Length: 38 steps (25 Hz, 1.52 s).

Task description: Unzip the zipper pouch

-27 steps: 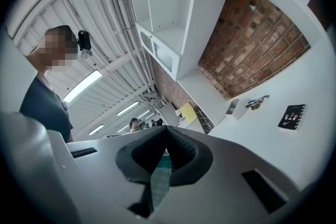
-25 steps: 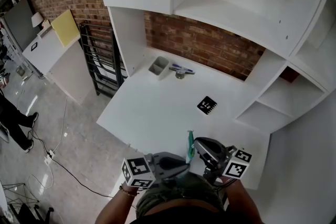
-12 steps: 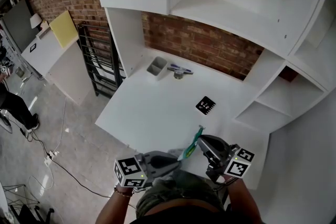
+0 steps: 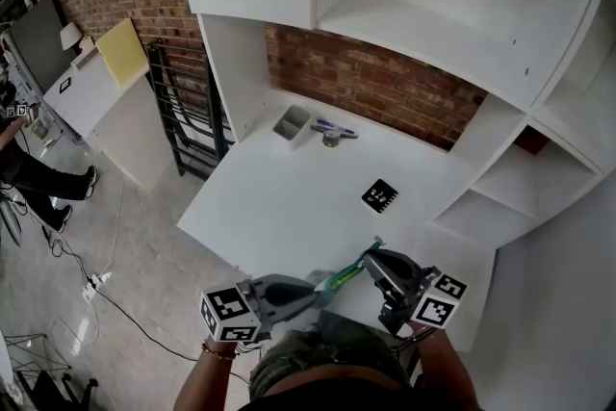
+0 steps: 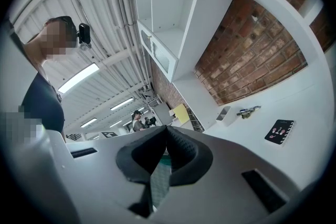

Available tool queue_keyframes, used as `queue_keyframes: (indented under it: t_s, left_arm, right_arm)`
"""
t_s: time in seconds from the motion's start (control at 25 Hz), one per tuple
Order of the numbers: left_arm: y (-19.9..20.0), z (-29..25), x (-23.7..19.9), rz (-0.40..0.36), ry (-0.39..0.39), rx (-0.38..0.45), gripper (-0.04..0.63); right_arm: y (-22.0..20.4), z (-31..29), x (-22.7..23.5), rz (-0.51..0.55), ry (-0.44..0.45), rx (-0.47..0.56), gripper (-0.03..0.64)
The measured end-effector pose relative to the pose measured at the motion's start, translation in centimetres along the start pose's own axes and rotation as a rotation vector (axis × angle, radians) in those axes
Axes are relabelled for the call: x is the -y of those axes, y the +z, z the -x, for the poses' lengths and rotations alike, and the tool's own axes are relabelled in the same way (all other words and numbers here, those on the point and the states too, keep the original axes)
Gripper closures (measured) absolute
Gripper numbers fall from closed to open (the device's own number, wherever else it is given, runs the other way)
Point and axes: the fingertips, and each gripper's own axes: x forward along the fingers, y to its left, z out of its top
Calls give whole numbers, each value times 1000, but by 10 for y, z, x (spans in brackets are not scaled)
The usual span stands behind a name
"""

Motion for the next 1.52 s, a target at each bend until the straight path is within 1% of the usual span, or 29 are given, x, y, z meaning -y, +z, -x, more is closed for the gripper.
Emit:
queue_keyframes:
  t_s: [0.32, 0.48, 0.64, 0.92, 1.16, 1.36, 1.52]
  left_arm:
    - [-1, 17, -6, 1, 48, 1, 589]
    - [-3, 23, -6, 5, 53, 0, 589]
    - [-5, 30, -6, 11, 64, 3, 589]
    - [-9, 48, -9, 24, 94, 11, 589]
    - [-9, 53, -11, 18, 93, 5, 589]
    - [-7, 56, -13, 13, 86, 1, 589]
    - [-7, 59, -16, 8, 86, 0, 589]
  right_arm:
    - [0, 1, 7, -8, -14, 8, 615]
    - [-3, 2, 9, 2, -20, -2, 615]
    - [-2, 6, 15, -13, -47, 14, 615]
    - [0, 10, 21, -1, -74, 19, 615]
    - [0, 9, 23, 7, -82, 14, 615]
    - [7, 13, 33, -10, -110, 43, 615]
    - [4, 10, 33, 6, -116, 26, 615]
